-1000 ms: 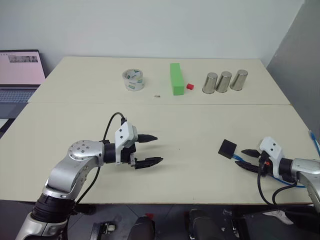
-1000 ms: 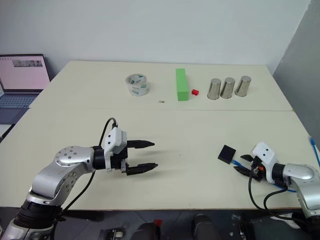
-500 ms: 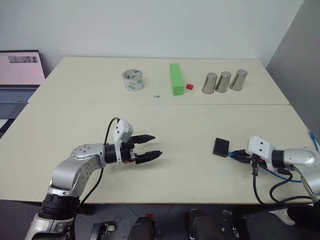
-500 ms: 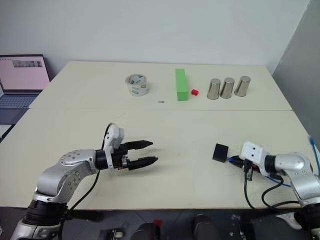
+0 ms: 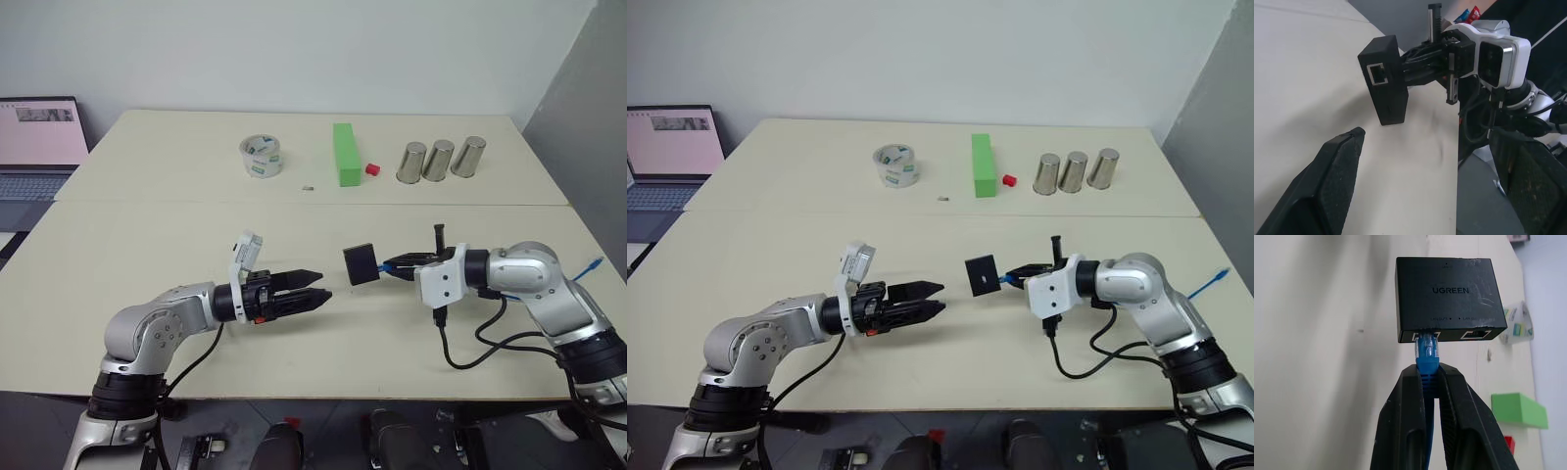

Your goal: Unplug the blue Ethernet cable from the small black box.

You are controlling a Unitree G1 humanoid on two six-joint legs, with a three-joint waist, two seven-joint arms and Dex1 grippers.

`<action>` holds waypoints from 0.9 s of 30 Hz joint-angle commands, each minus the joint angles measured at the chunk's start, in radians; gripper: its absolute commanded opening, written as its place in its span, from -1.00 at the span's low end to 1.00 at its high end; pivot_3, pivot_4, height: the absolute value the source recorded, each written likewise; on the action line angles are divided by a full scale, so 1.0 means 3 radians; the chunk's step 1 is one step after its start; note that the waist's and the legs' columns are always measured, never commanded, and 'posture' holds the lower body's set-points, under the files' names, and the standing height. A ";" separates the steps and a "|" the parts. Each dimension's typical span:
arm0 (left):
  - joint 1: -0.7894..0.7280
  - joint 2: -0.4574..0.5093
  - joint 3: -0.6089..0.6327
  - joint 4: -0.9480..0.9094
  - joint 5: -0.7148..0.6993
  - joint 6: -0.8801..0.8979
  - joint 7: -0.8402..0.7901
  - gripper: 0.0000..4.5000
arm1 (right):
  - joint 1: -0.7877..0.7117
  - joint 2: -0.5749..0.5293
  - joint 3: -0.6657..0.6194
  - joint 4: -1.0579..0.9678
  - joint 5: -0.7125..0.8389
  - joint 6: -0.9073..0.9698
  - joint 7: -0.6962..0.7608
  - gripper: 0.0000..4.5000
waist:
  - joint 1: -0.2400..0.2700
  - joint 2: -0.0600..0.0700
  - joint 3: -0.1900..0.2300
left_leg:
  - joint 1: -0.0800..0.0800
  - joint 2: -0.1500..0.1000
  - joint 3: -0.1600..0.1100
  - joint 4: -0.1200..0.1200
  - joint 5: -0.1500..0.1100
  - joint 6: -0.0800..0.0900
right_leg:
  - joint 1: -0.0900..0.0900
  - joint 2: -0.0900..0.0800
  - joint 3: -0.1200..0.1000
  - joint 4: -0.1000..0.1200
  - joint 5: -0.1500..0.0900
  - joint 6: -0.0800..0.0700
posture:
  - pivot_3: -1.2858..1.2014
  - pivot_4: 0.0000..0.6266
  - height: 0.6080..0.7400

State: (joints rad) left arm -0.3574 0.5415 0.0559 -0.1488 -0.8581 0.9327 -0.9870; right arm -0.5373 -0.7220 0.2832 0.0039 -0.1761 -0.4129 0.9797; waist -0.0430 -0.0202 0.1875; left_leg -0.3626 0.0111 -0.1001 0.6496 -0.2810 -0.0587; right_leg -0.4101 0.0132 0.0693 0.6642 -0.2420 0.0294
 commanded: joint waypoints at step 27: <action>-0.0220 -0.0357 -0.0078 0.0374 0.0224 -0.0213 0.0122 -0.64 | -0.0228 0.0271 0.0147 -0.0277 -0.0093 -0.0009 -0.0002 -0.95 | 0.0018 0.0000 0.0000 | 0.0000 -0.0001 0.0000 0.0000 0.0000 0.0000 | 0.0000 0.0000 0.0000 0.0000 0.0002 -0.0003 | 0.03 -0.52 1.00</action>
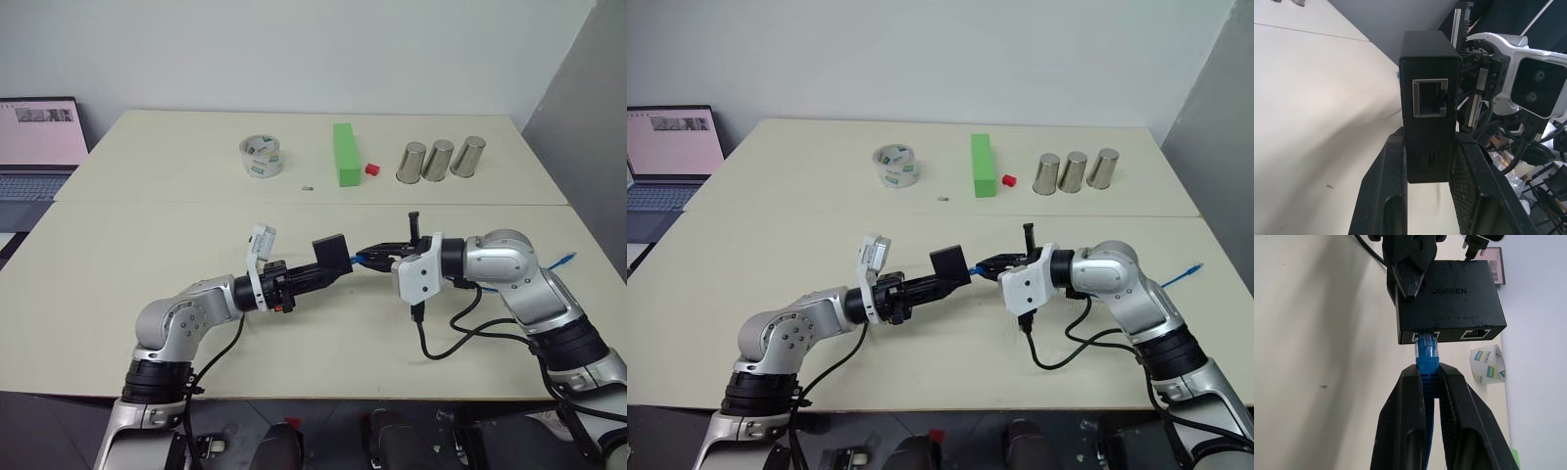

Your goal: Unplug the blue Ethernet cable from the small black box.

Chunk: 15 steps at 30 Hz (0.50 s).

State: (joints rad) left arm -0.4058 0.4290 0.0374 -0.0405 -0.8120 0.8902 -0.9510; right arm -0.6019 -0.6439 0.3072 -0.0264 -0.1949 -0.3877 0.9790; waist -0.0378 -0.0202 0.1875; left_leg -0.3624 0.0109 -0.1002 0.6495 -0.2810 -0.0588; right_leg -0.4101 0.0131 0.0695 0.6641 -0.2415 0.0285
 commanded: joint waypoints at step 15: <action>-0.0233 0.0621 -0.0426 0.0047 0.0632 -0.0865 -0.1089 -0.64 | 0.0498 -0.0281 -0.0545 -0.1343 0.2244 0.2983 0.0300 0.06 | 0.0023 0.0000 0.0000 | -0.0005 0.0001 -0.0011 -0.0002 0.0000 0.0000 | 0.0000 -0.0001 -0.0009 -0.0002 -0.0005 -0.0008 | 0.03 -0.52 1.00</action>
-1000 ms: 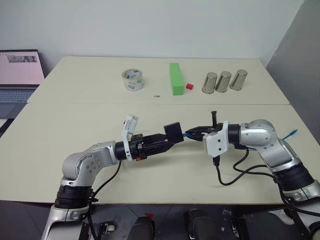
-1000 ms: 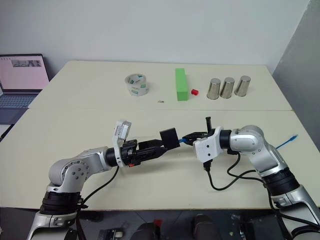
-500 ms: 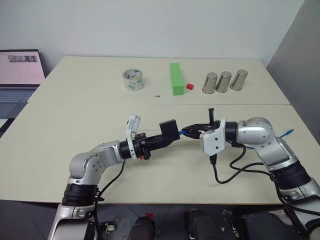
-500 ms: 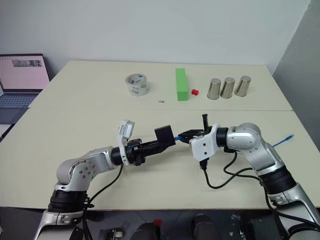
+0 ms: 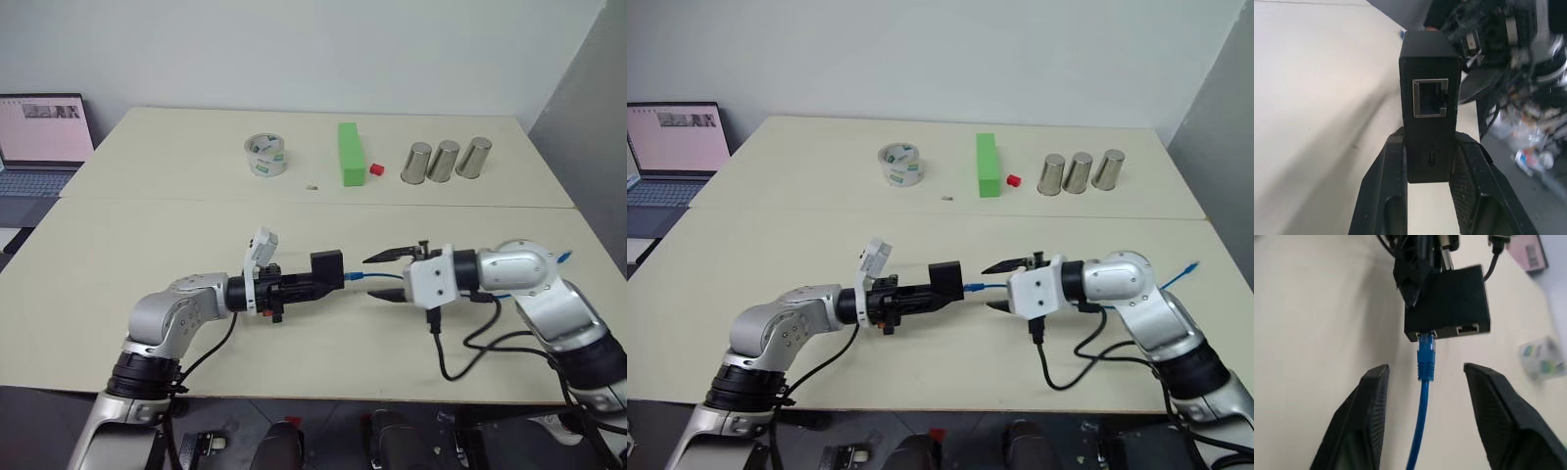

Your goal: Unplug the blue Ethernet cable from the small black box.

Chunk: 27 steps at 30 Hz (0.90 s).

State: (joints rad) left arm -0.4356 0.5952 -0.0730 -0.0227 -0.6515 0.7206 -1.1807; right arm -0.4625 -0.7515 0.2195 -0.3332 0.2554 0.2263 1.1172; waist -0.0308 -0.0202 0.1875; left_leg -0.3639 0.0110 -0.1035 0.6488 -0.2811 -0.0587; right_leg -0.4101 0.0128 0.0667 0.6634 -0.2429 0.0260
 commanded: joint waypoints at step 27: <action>-0.0118 0.0086 -0.0132 0.0020 0.0325 -0.0647 -0.0577 -0.64 | -0.0176 0.0520 -0.0102 -0.0175 0.1232 0.2095 -0.0656 0.06 | -0.0016 0.0000 0.0000 | -0.0003 0.0003 0.0001 -0.0004 -0.0001 0.0002 | -0.0004 0.0005 -0.0003 -0.0003 -0.0010 0.0017 | 0.03 -0.52 1.00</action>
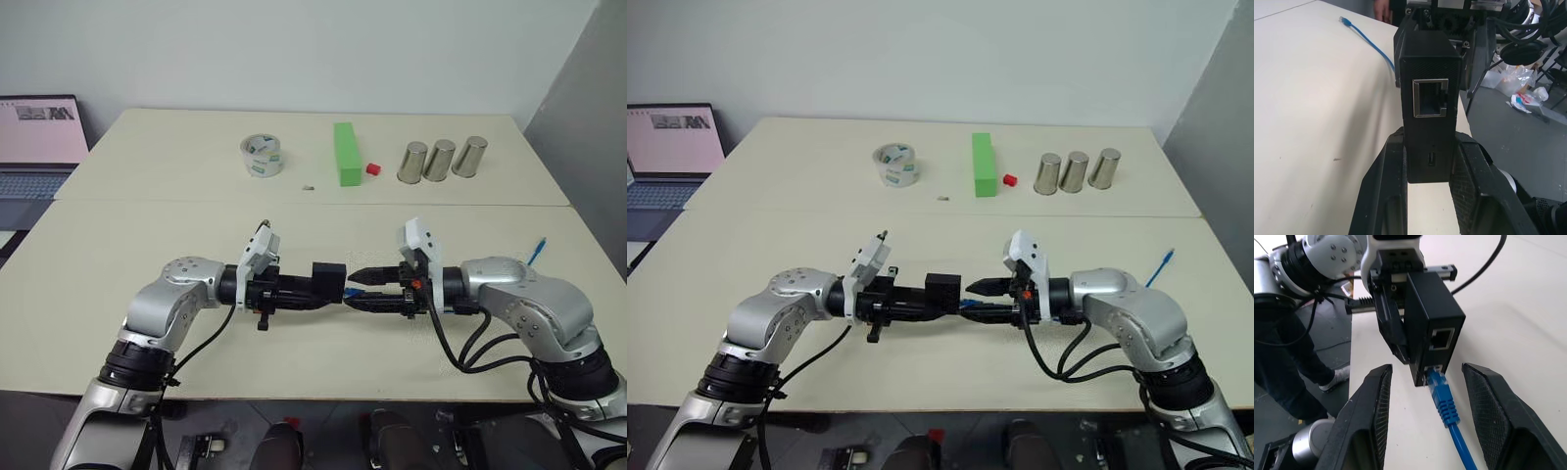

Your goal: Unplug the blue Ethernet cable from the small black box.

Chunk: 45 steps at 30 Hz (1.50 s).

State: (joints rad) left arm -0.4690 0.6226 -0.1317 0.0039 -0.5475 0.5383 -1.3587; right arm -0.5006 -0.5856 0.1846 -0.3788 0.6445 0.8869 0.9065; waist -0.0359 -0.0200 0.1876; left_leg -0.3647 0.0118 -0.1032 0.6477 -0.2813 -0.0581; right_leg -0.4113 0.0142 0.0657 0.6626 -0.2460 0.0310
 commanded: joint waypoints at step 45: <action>-0.0005 0.0218 -0.0010 0.0052 0.0281 -0.0254 0.0010 -0.65 | -0.0226 -0.0512 0.0266 0.0475 -0.0593 -0.0516 0.0758 -0.98 | 0.0001 0.0001 0.0001 | 0.0000 0.0000 0.0000 -0.0002 0.0000 0.0000 | -0.0001 0.0000 -0.0001 -0.0001 0.0000 0.0000 | 0.03 -0.52 1.00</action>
State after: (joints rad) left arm -0.4686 0.6791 -0.1584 0.0333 -0.4667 0.4829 -1.3545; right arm -0.5649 -0.7291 0.2934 -0.2220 0.4744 0.7511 1.1189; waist -0.0357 -0.0198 0.1878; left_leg -0.3647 0.0118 -0.1032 0.6471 -0.2813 -0.0581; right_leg -0.4118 0.0142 0.0655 0.6624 -0.2461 0.0309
